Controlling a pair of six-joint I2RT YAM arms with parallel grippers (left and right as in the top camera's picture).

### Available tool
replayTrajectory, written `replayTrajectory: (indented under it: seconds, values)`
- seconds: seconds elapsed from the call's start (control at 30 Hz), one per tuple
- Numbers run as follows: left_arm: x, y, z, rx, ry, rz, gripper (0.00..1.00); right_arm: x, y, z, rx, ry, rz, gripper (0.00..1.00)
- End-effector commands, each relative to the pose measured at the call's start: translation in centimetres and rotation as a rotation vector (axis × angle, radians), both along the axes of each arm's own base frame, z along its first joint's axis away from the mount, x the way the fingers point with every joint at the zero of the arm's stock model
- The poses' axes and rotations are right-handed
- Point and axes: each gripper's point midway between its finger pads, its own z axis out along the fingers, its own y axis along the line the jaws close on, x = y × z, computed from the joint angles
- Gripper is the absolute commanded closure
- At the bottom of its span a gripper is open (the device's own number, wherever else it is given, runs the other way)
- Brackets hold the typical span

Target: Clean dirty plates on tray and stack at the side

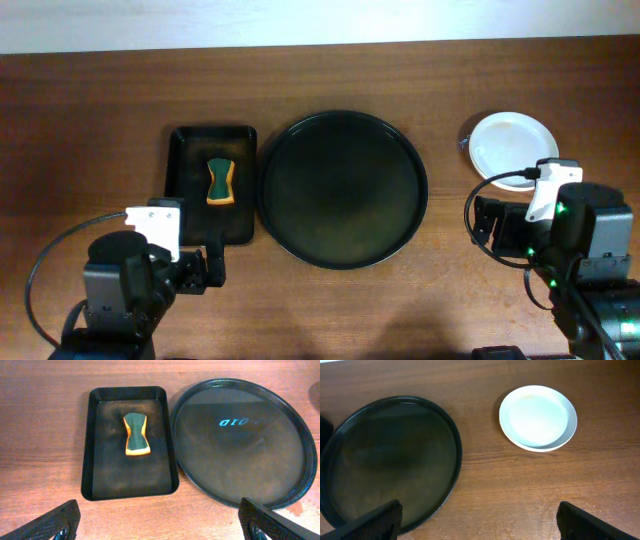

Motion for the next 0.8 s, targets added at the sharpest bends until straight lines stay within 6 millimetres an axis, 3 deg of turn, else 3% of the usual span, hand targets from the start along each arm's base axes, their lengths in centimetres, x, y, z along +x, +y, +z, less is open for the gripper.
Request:
replayTrajectory:
  seconds: [0.0,0.13,0.17,0.2,0.27,0.33,0.53,0.7,0.77]
  values:
    - [0.0,0.1,-0.4,0.009,0.009,0.001,0.01,0.5,-0.2,-1.2,-0.010,0.046,-0.013,0.01]
    - [0.0,0.1,-0.4,0.009,0.009,0.001,0.01,1.6,-0.1,-3.0,-0.014,0.127,-0.013,0.01]
    - [0.0,0.1,-0.4,0.009,0.009,0.001,0.01,2.6,-0.1,-4.8,-0.016,0.202,-0.012,0.01]
    - [0.0,0.1,-0.4,0.009,0.009,0.001,0.01,3.1,0.2,-5.3,-0.004,0.211,-0.001,0.01]
    - [0.0,0.1,-0.4,0.009,0.009,0.001,0.01,4.4,0.3,-4.6,0.000,0.105,0.000,0.01]
    - [0.0,0.1,-0.4,0.009,0.009,0.001,0.01,4.5,0.4,-4.0,0.015,-0.124,0.007,0.01]
    - [0.0,0.1,-0.4,0.009,0.009,0.001,0.01,1.8,0.8,-2.6,0.048,-0.710,0.038,0.01]
    - [0.0,0.1,-0.4,0.009,0.009,0.001,0.01,-0.2,-0.3,-2.4,0.031,-0.938,-0.007,0.01]
    - [0.0,0.1,-0.4,0.009,0.009,0.001,0.01,-0.1,-0.4,-3.0,0.007,-0.963,0.017,0.01]
